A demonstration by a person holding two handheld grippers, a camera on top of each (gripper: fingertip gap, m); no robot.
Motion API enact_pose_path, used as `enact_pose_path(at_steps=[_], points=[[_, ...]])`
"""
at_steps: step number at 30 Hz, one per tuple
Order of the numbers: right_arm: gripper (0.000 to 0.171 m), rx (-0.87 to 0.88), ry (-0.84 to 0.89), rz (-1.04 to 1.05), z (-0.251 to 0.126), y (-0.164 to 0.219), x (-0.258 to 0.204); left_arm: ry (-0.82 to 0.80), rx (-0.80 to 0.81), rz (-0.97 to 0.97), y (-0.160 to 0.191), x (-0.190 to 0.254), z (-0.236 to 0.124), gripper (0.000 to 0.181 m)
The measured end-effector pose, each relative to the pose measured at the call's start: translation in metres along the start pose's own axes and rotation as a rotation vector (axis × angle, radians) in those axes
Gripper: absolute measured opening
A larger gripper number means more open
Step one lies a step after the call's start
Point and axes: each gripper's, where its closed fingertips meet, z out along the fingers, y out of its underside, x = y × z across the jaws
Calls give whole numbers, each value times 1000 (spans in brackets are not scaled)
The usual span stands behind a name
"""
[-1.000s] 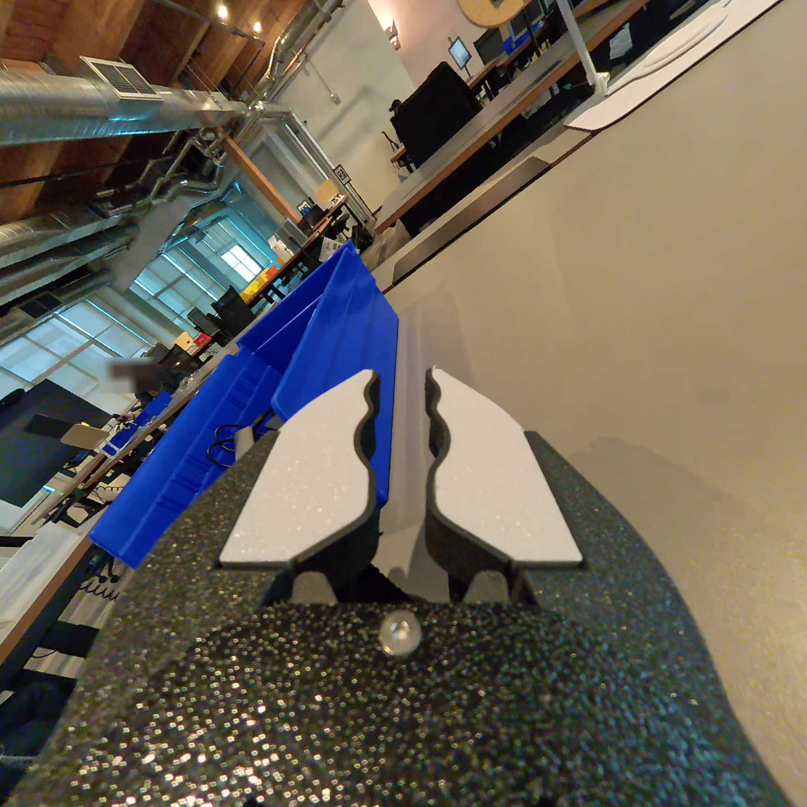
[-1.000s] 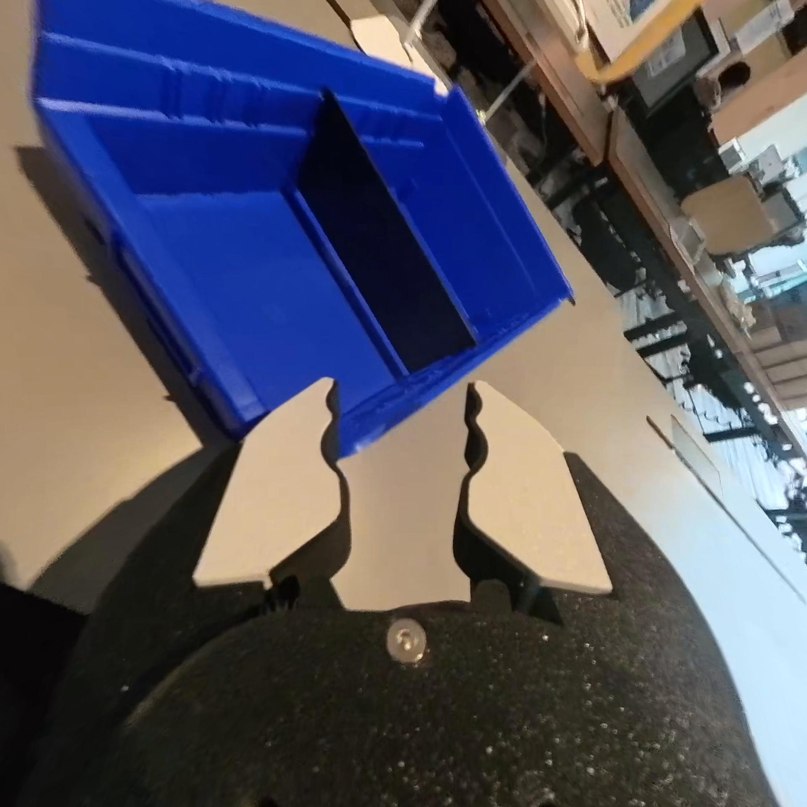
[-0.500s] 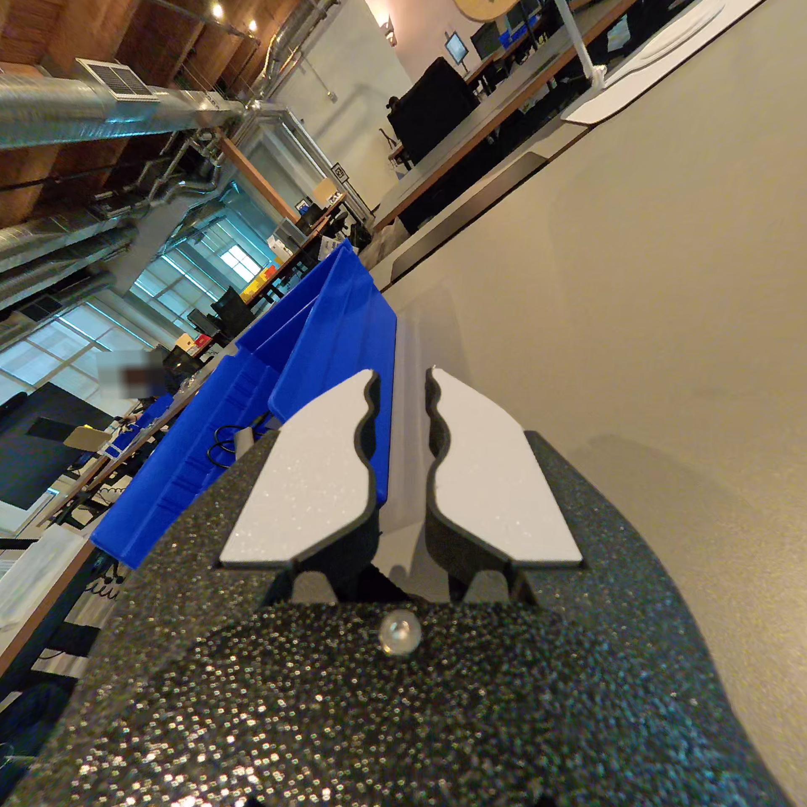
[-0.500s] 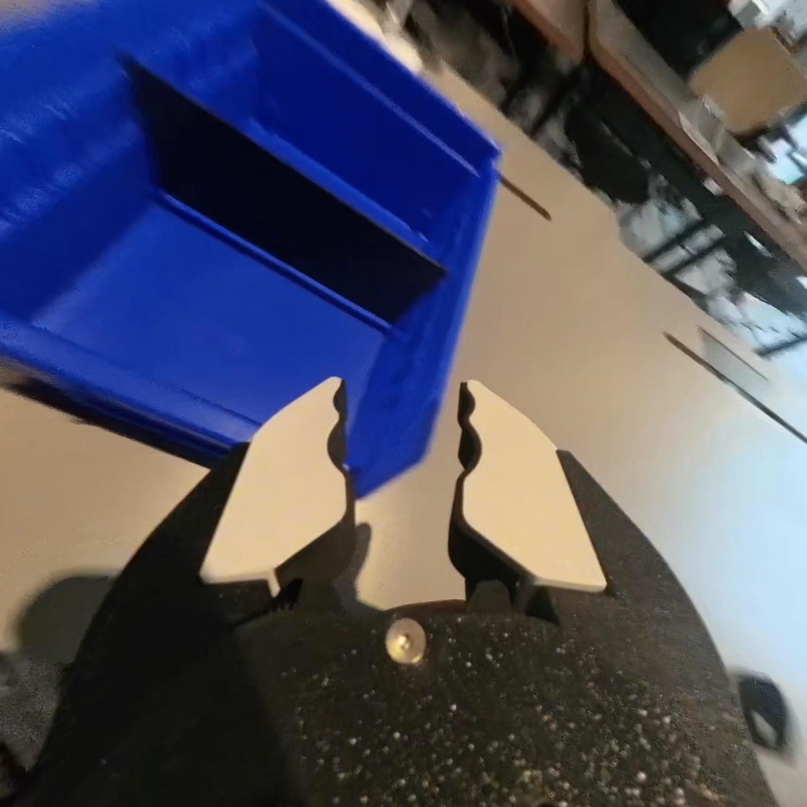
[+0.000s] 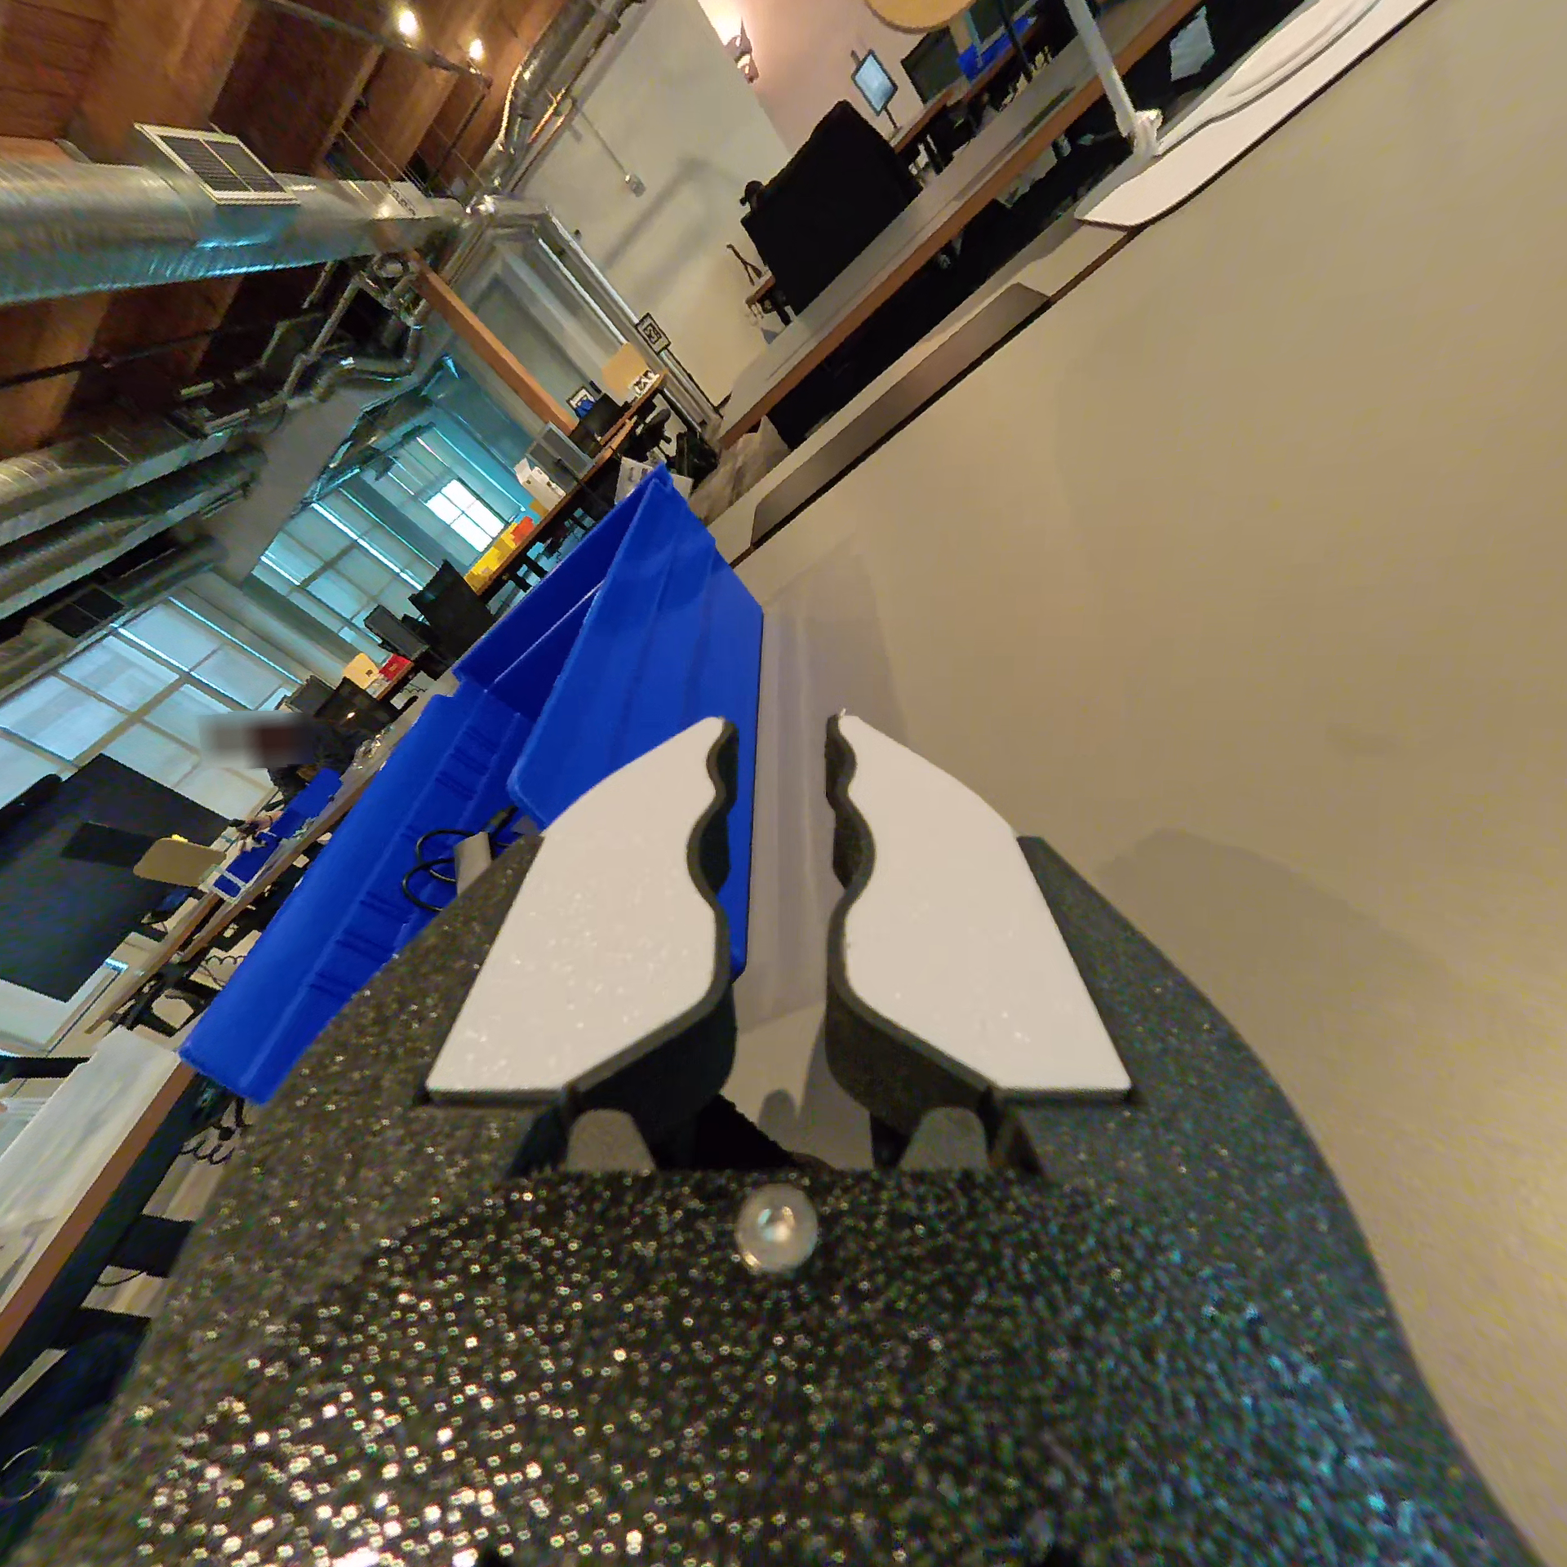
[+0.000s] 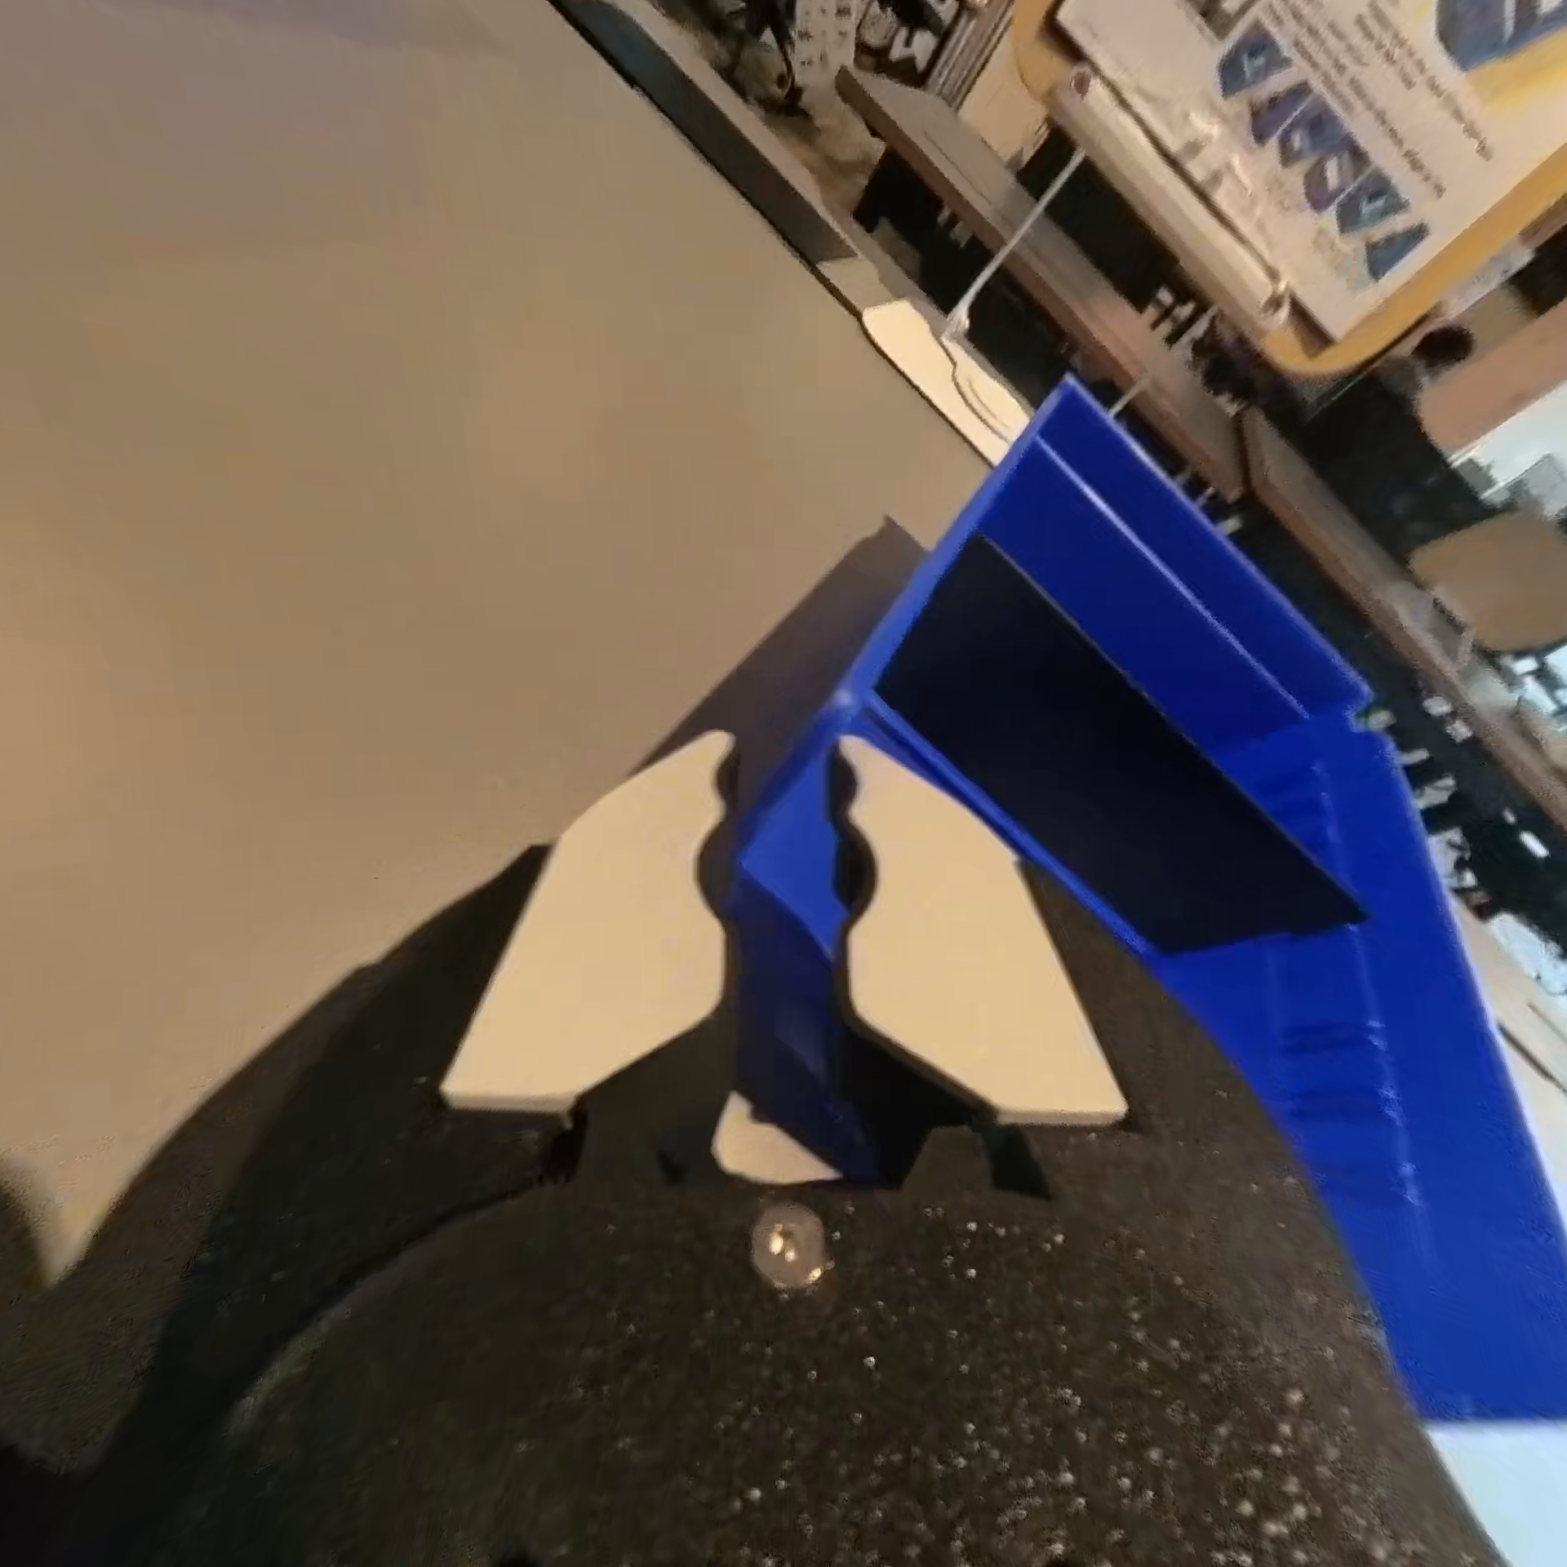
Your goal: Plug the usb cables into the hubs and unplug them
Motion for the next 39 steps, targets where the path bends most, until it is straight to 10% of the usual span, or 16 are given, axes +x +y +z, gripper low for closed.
enact_pose_path(at_steps=[16, 39], points=[[13, -203, 317, 292, -1, 120, 178, 3, -8, 21, 1, 2, 1, 19], [6, -146, 327, 238, 27, 120, 199, 10, -12, 41, 0, 5, 2, 19]])
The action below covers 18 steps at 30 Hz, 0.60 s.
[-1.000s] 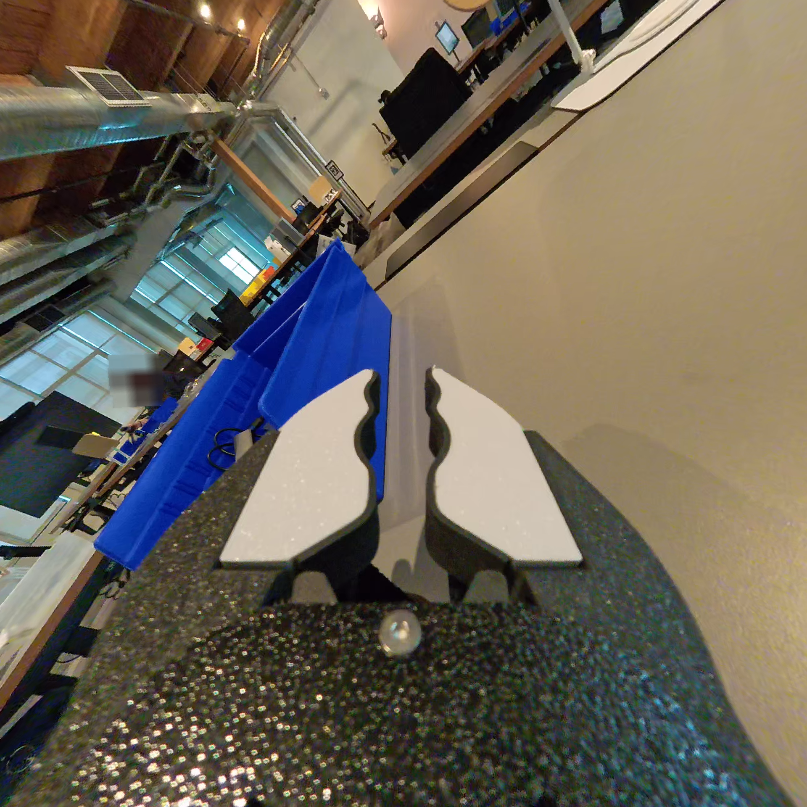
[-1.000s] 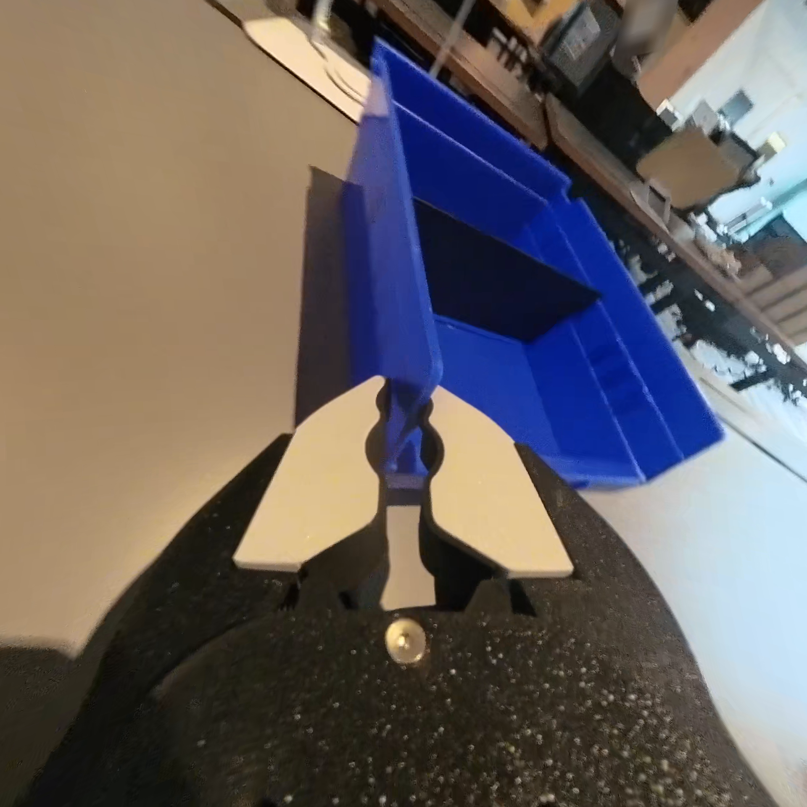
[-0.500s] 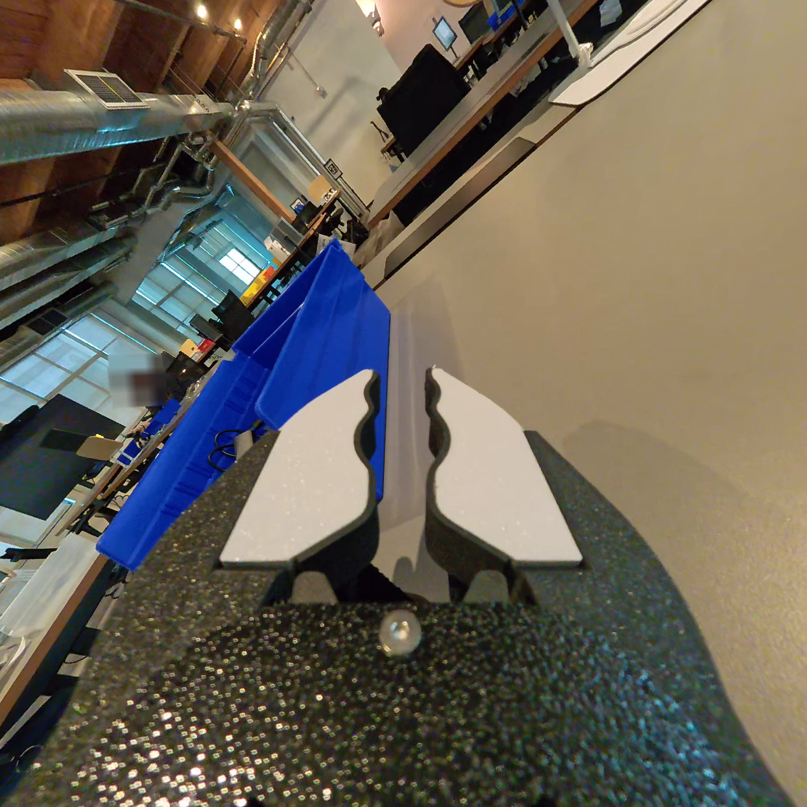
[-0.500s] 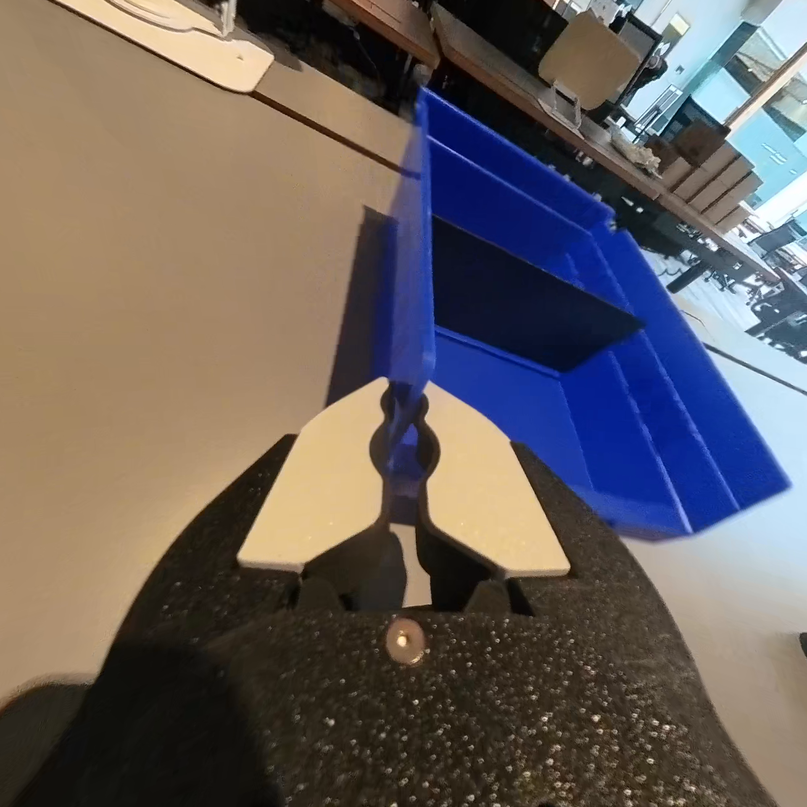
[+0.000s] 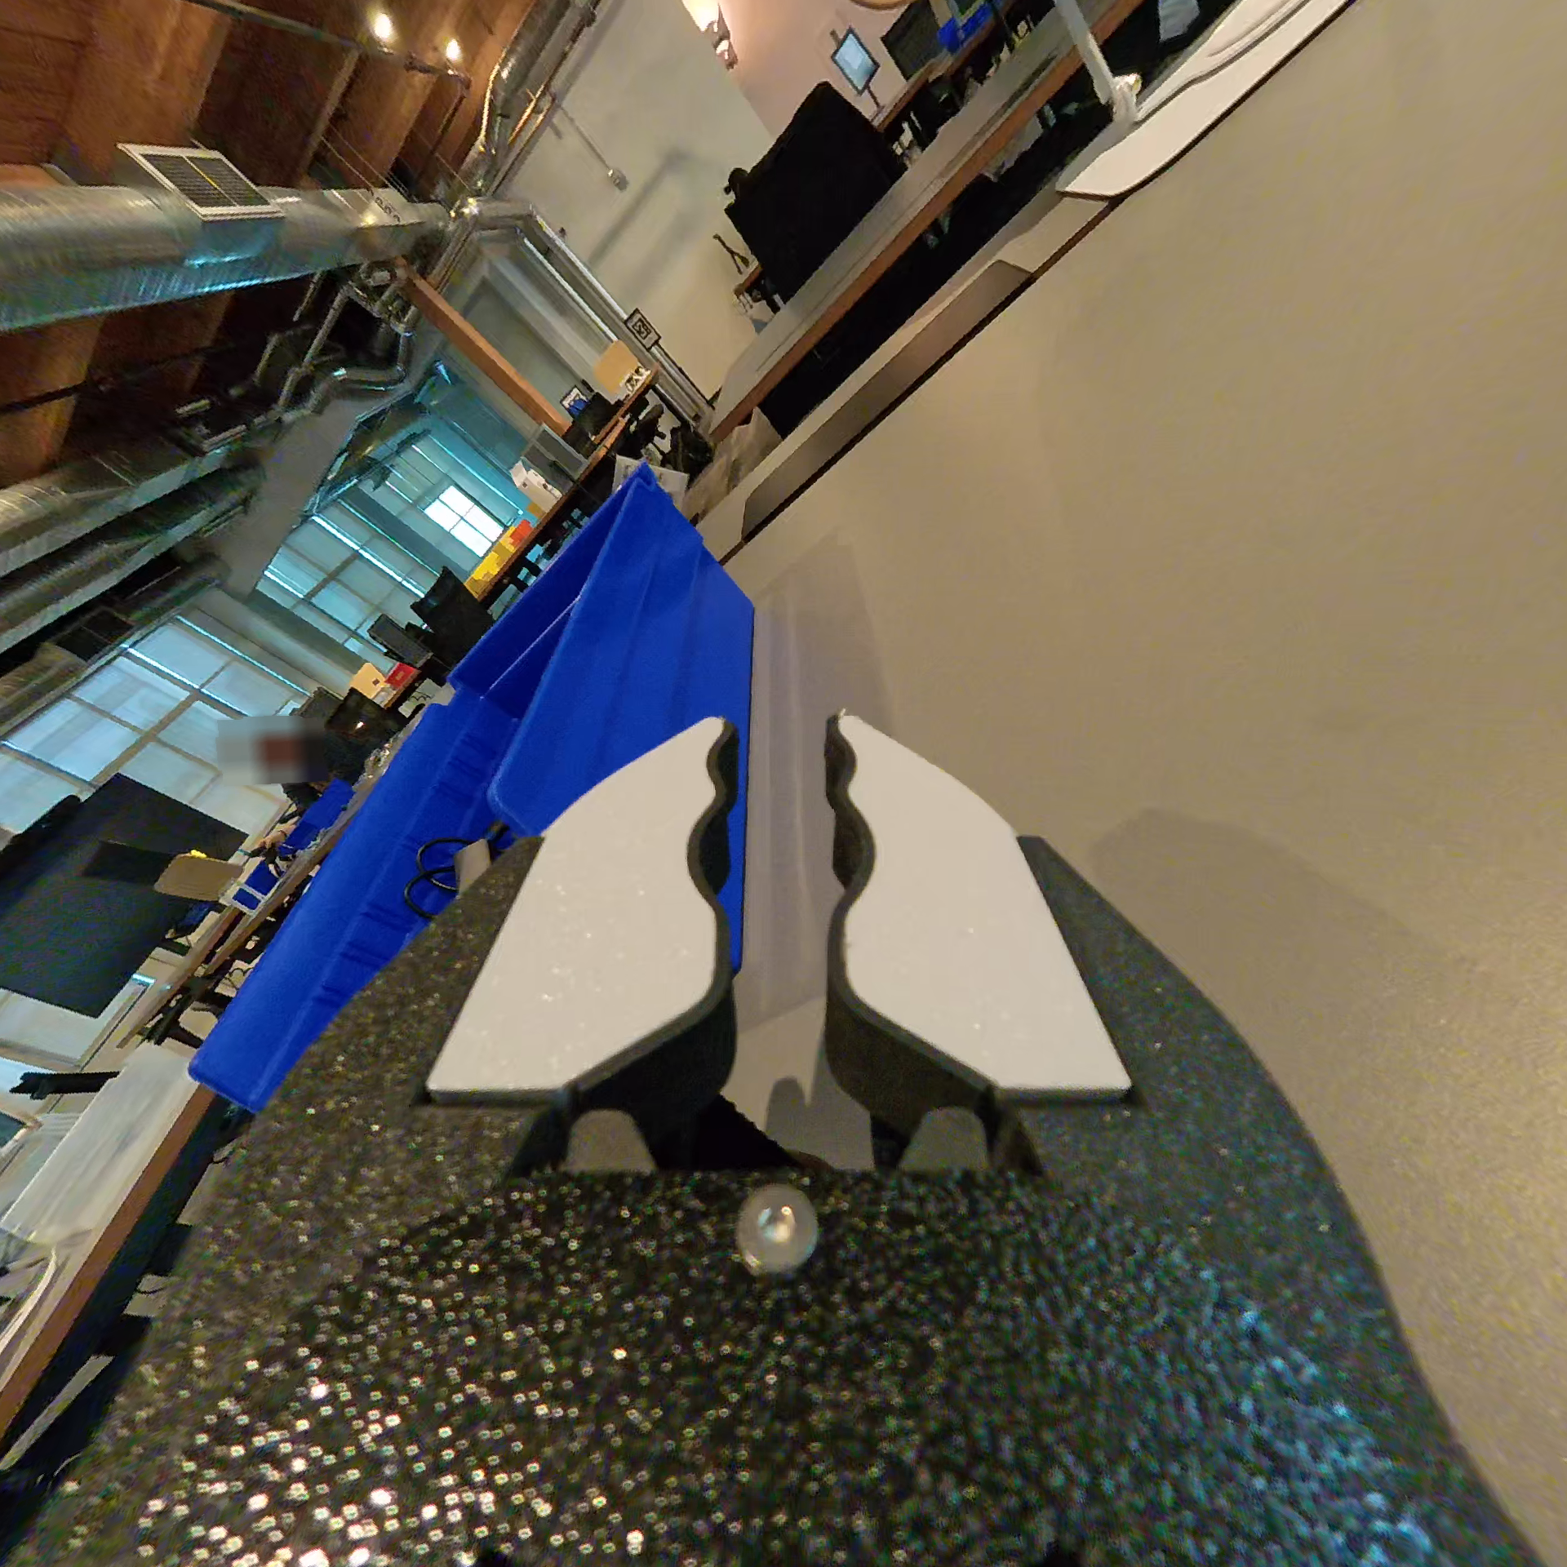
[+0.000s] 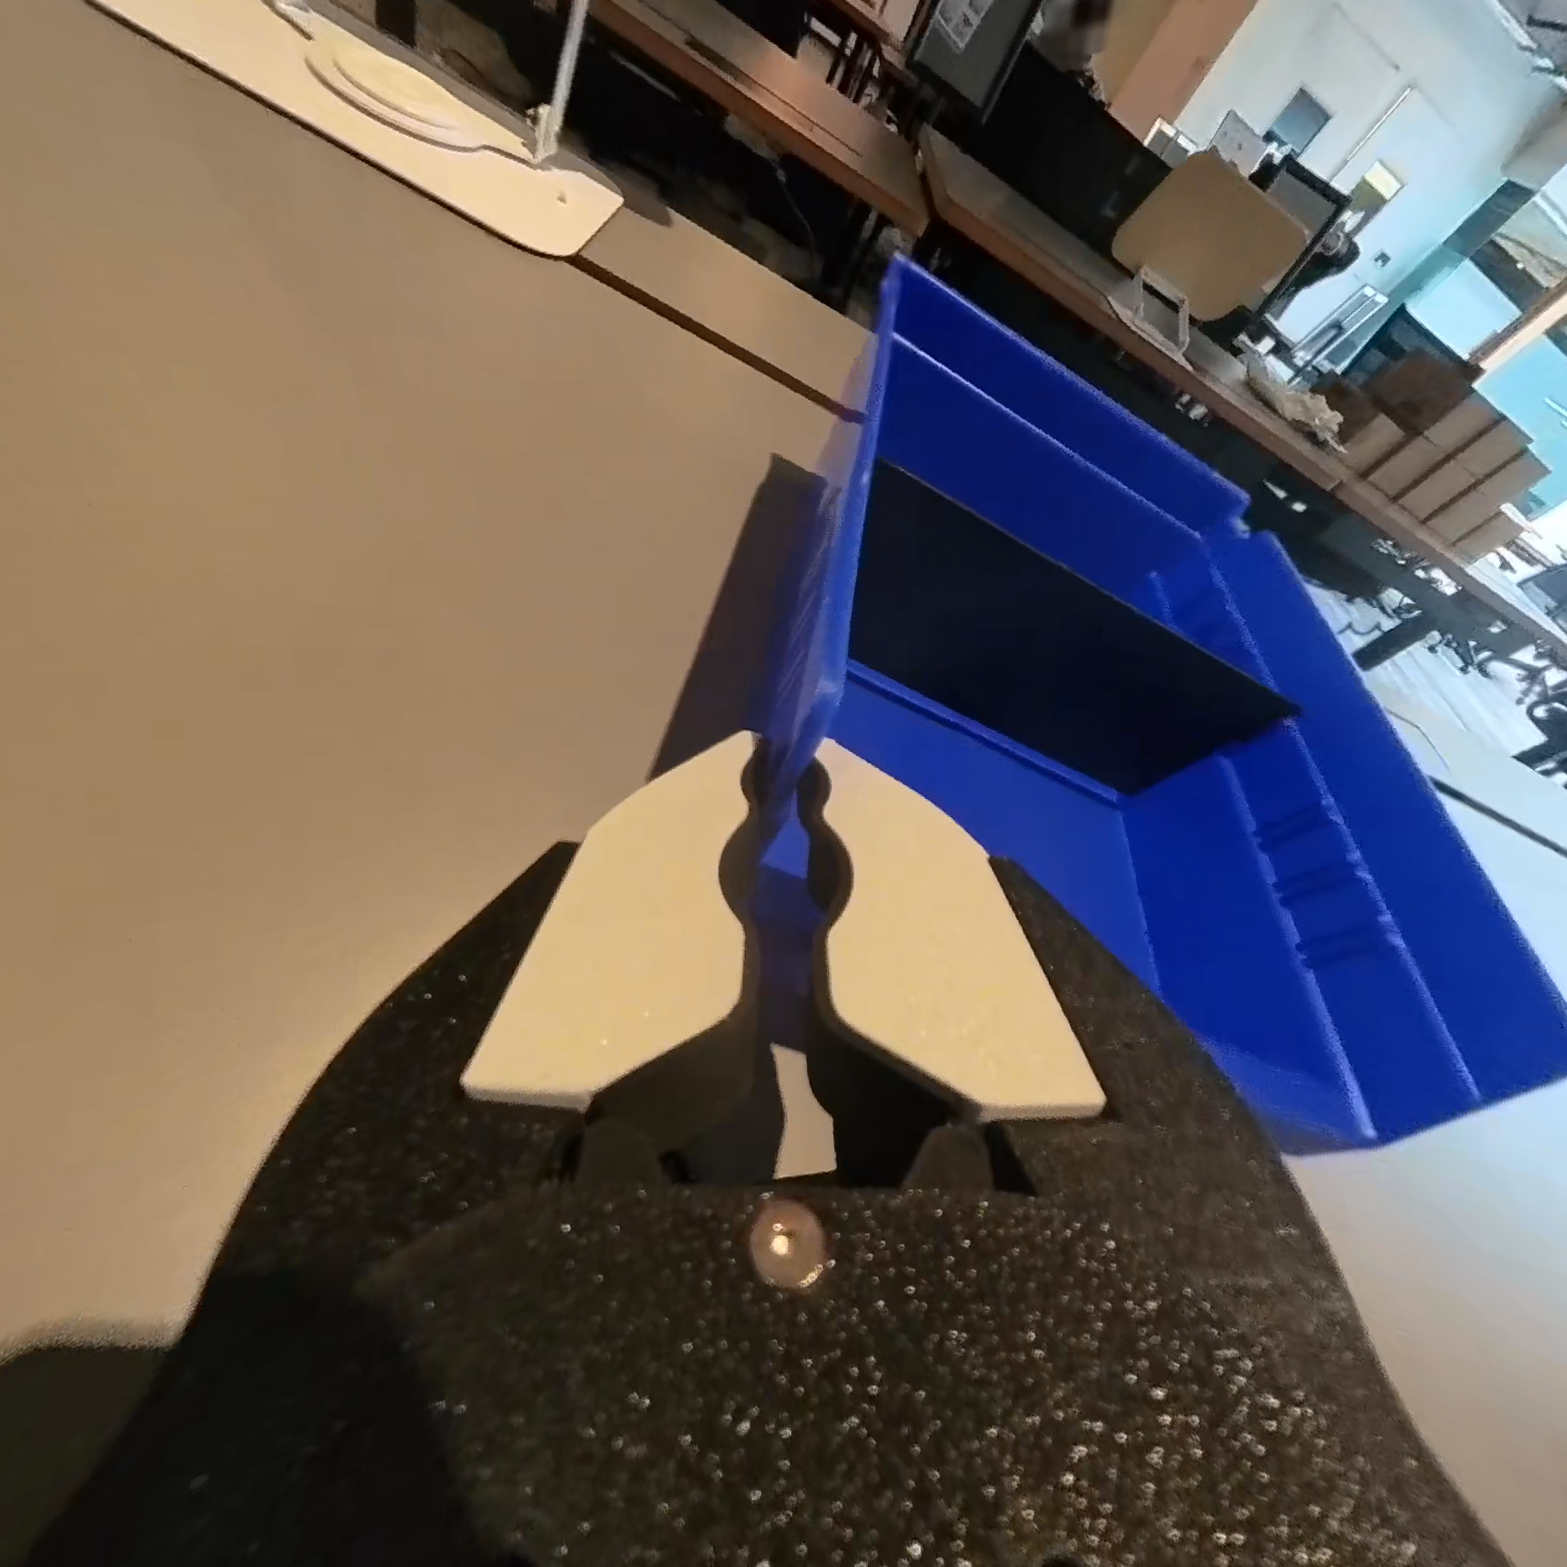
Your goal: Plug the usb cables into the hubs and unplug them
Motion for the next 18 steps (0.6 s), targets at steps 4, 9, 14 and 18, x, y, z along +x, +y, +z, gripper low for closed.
enact_pose_path(at_steps=[4, 9, 14, 18], points=[[6, 26, -38, 41, 6, 1, 6, 1, -2, 6, 0, 1, 0, 19], [6, 21, 0, 38, 6, 1, 6, 2, -5, 8, 0, 1, 0, 19], [6, 25, 4, 36, 9, -3, 1, 1, -5, 9, 0, 2, 0, 19], [6, 34, 11, 29, 9, -3, 1, 1, -4, 7, 0, 1, 0, 19]])
